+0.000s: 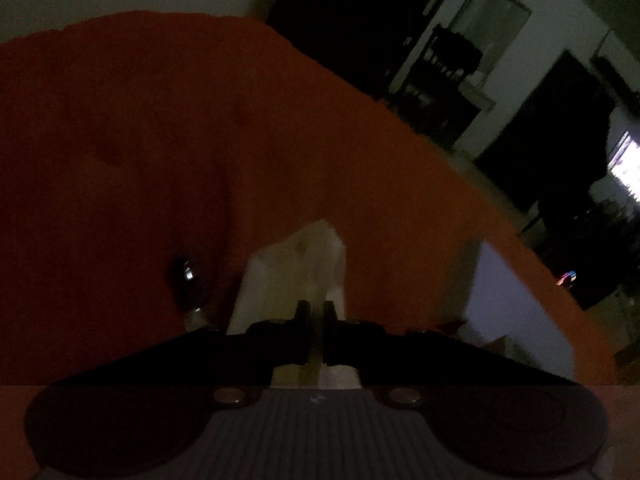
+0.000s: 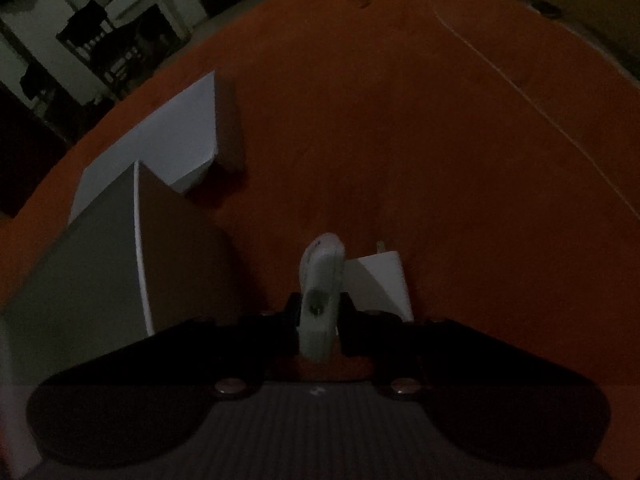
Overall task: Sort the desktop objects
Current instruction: 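Close the right tool on the white remote while the left tool grasps the tan paper bag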
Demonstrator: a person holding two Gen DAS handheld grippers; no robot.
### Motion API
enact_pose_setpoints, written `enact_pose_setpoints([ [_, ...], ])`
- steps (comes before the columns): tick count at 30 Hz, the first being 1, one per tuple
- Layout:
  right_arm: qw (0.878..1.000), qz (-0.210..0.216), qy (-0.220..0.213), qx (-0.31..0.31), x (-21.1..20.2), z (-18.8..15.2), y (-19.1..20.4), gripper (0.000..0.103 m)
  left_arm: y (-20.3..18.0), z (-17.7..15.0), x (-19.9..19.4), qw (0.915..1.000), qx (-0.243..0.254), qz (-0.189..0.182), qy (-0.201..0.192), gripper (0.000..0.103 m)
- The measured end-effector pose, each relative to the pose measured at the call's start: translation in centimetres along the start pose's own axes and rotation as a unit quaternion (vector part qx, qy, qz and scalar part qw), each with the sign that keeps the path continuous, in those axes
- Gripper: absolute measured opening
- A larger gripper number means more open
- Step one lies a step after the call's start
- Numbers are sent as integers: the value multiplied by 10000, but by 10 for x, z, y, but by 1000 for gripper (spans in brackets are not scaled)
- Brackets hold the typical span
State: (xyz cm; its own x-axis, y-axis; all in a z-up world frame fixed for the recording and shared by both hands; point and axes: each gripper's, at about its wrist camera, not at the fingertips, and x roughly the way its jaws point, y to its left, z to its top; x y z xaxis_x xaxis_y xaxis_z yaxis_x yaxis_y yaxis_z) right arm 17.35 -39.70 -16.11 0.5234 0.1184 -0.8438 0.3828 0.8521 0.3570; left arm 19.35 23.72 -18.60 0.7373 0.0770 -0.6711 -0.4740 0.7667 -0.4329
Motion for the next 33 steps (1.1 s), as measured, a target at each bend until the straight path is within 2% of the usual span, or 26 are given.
enact_pose_setpoints([
  [4,9997,125,-117,174,-2,7,2,17,-16,5,-17,9994,198,-237,-133,4],
  [5,9996,154,-151,202,-3,8,2,14,-19,7,-21,9992,250,-248,-169,4],
  [6,9994,177,-187,226,-6,9,3,3,-21,8,-26,9990,268,-289,-198,4],
  [10,9985,318,-394,198,-18,14,10,3,-31,10,-44,9974,262,-628,-226,4],
  [13,9989,208,-388,149,-15,15,11,3,-48,8,-58,9944,519,-887,-248,4],
  [16,9992,160,-171,316,1,15,3,8,-61,5,-65,9917,858,-900,-312,5],
  [18,9988,107,-32,486,14,15,-5,13,-60,2,-61,9923,1014,-638,-316,7],
  [19,9982,65,46,589,20,14,-8,31,-56,1,-56,9935,1015,-435,-284,8],
  [21,9973,139,157,709,31,15,-13,48,-45,-2,-41,9949,1003,-103,-27,25],
  [23,9969,220,235,718,44,20,-10,52,-33,-6,-27,9954,898,231,220,81],
  [24,9972,234,267,653,51,24,-7,58,-27,-8,-21,9960,774,312,323,86],
  [25,9977,218,298,570,58,29,-2,63,-21,-9,-16,9963,648,375,424,86],
  [27,9982,78,393,441,72,40,7,64,-15,-12,-7,9952,653,330,652,86],
  [31,9983,-257,481,187,97,59,23,64,-22,-21,0,9895,1094,443,840,95],
  [33,9967,-499,644,58,110,65,31,64,-24,-26,5,9862,1282,510,915,95],
])
